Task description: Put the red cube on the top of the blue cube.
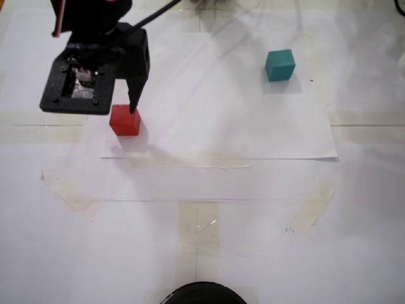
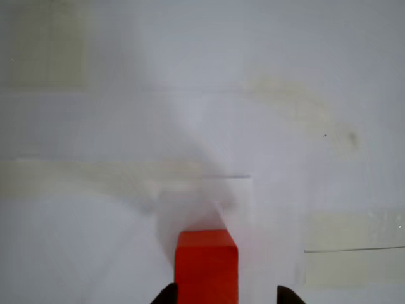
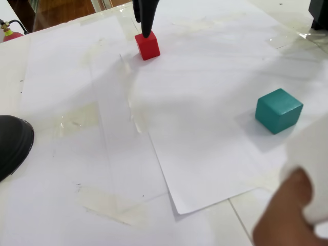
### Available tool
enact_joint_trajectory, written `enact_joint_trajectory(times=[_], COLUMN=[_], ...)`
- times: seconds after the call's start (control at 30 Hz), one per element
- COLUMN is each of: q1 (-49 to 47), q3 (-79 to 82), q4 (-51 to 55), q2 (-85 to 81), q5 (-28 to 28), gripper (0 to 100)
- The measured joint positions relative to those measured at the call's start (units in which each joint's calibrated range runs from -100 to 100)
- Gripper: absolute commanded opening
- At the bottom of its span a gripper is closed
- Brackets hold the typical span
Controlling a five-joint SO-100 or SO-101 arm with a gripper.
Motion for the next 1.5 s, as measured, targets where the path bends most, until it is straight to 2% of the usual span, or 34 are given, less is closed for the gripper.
enact_joint_trajectory(times=[0.4,0.7,1.5], q1=[-1.8,-1.8,-1.7], q3=[2.1,2.1,3.5], q4=[-2.1,-2.9,-4.7], q2=[2.8,4.4,5.5], q5=[-0.1,-0.5,-0.4], gripper=[24,30,28])
